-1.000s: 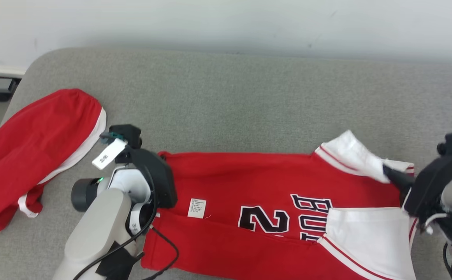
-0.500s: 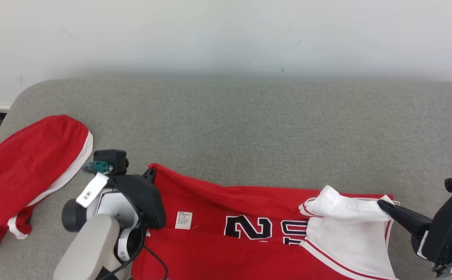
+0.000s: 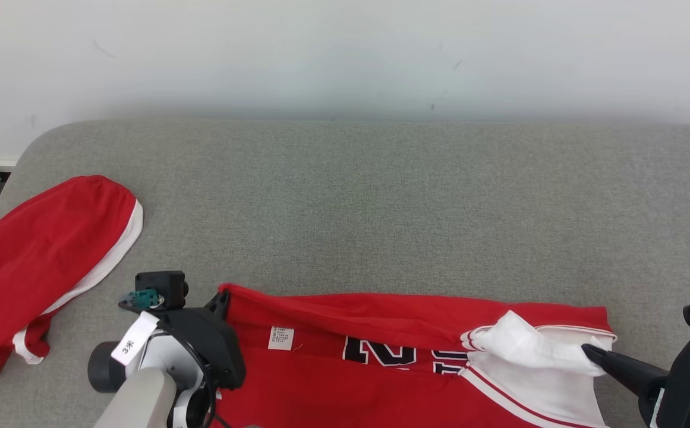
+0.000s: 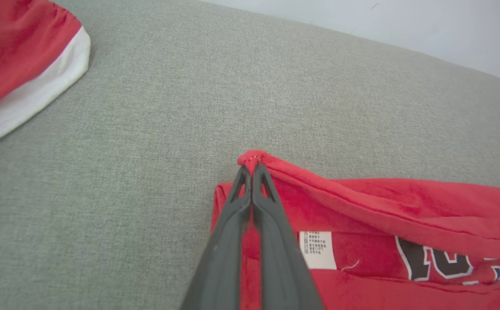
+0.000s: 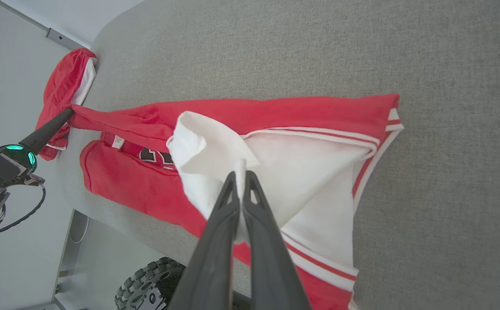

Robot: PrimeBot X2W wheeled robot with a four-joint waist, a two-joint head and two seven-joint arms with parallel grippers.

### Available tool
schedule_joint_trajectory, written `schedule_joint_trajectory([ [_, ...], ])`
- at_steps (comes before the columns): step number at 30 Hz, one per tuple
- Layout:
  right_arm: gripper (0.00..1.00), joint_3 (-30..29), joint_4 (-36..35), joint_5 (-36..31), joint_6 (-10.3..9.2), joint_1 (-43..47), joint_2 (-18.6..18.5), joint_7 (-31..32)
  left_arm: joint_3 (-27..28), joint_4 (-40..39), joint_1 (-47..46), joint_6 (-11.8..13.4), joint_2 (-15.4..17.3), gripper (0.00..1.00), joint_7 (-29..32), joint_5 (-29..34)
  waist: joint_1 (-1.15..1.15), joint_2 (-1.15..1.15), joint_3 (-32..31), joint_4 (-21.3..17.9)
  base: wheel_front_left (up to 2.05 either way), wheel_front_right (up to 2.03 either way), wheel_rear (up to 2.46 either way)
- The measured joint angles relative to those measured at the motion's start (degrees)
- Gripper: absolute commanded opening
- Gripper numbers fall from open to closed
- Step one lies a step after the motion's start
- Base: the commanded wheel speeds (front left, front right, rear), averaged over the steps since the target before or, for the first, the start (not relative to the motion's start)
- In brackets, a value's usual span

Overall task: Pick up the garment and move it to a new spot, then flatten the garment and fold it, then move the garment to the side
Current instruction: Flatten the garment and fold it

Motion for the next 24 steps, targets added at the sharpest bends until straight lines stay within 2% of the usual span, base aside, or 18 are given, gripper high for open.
schedule_joint_trajectory([
  [6, 0.0, 0.3, -0.7, 0.0, -1.47, 2.0, -0.5, 1.9, 0.0, -0.1, 1.7, 0.1, 0.2, 0.0, -0.5, 0.1, 0.0, 0.0, 0.0, 0.4, 0.0, 0.0, 0.0],
  [7, 0.0, 0.5, -0.6, 0.0, -1.6, 2.4, -0.6, 2.4, 0.0, 0.0, 2.1, 0.1, 0.3, 0.04, -0.5, 0.1, 0.0, 0.0, 0.0, 0.4, 0.0, 0.0, 0.0],
  [8, 0.0, 1.0, -0.7, 0.0, -2.02, 3.2, -0.8, 3.2, 0.0, 0.0, 2.8, 0.3, 0.5, 0.82, -0.5, 0.3, 0.0, 0.0, 0.0, 0.4, 0.0, 0.0, 0.0],
  [9, 0.0, 1.3, -0.6, -0.1, -2.3, 3.6, -0.8, 3.5, 0.0, 0.2, 3.1, 0.5, 0.7, 1.0, -0.5, 0.3, 0.0, 0.0, 0.0, 0.5, 0.0, 0.0, 0.0],
  [10, 0.27, 1.4, -0.6, -0.3, -2.57, 3.9, -0.8, 3.6, 0.0, 0.2, 3.3, 0.5, 0.8, 1.0, -0.5, 0.3, 0.0, 0.0, -0.1, 0.5, 0.0, 0.0, 0.0],
  [11, 0.75, 1.4, -0.6, -0.6, -2.93, 4.0, -0.8, 3.8, 0.1, 0.2, 3.6, 0.5, 0.9, 1.0, -0.5, 0.3, 0.0, 0.0, -0.1, 0.5, 0.0, 0.0, 0.0],
  [12, 1.0, 1.5, -0.5, -0.6, -3.26, 4.2, -0.8, 4.0, 0.1, 0.3, 4.0, 0.5, 1.1, 1.0, -0.5, 0.3, 0.0, 0.0, -0.1, 0.5, 0.0, 0.0, 0.0],
  [21, 1.0, 1.6, 0.5, -3.6, -5.56, 4.3, -1.3, 4.4, 1.6, 0.4, 6.4, 1.0, 2.6, 1.0, -1.5, 0.5, 0.0, 0.0, -0.7, 0.5, 0.0, 0.0, 0.0],
  [24, 1.0, 0.5, 0.0, -5.5, -6.05, 4.3, -1.4, 2.2, 3.2, -0.2, 8.1, 1.2, 3.7, 1.0, -3.1, 0.5, 0.0, 0.0, -1.2, 0.6, 0.0, 0.0, 0.0],
])
